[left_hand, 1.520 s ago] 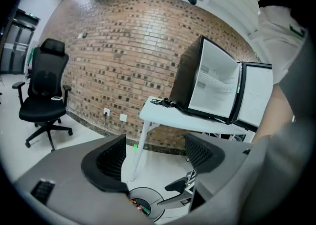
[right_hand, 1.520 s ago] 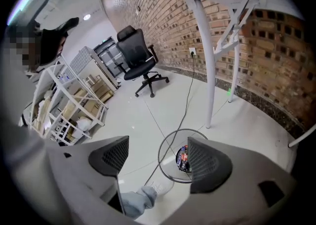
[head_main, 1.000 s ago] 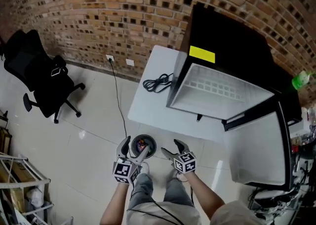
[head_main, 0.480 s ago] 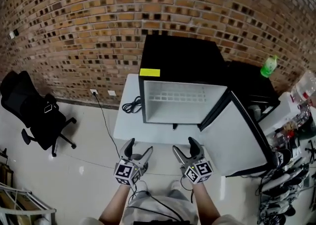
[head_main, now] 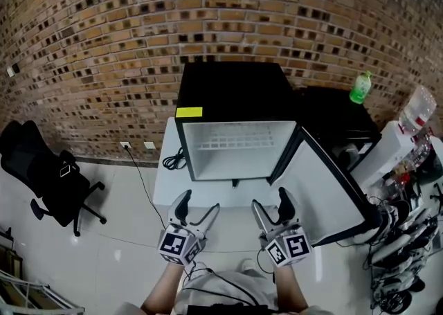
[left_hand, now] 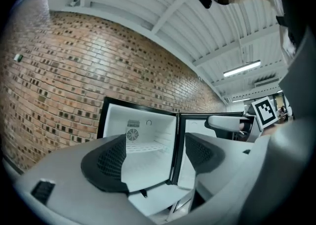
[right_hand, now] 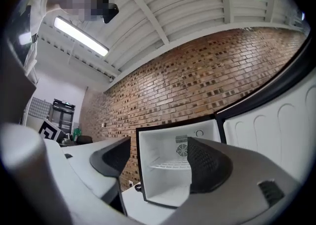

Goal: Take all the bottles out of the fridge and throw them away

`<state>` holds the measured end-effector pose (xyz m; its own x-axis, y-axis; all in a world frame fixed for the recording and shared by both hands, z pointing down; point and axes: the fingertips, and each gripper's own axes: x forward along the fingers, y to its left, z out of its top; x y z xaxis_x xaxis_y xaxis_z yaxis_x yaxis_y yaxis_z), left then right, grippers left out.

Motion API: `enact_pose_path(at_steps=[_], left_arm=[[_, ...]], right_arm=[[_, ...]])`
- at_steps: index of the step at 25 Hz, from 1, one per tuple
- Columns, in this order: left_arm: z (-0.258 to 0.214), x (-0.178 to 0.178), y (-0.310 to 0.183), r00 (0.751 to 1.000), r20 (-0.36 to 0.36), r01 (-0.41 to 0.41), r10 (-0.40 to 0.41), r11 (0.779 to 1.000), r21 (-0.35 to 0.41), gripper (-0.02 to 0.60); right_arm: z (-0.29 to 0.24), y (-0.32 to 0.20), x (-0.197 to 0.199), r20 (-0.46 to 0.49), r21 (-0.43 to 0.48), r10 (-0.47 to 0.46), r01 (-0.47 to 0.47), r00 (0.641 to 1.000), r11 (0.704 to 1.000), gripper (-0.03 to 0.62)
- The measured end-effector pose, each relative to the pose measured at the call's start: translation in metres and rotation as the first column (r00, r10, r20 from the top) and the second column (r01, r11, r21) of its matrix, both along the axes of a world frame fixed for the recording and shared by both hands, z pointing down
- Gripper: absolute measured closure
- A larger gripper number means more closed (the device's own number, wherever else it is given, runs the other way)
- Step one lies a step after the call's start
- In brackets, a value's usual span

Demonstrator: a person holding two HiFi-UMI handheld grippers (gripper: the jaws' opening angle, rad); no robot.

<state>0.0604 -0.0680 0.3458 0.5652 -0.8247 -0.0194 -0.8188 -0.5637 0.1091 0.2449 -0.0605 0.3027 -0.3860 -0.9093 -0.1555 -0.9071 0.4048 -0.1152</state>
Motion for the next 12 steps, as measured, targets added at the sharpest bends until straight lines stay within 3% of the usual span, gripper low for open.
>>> enact_pose_path(at_steps=[12], left_arm=[[-0.021,0.001,-0.007,0.999,0.016,0.051,-0.052,0.997,0.061,0.224]], right_arm=[[-0.016,-0.011,0.006,-0.052,0.033,-0.011,0.012,0.999,0.999,0.224]])
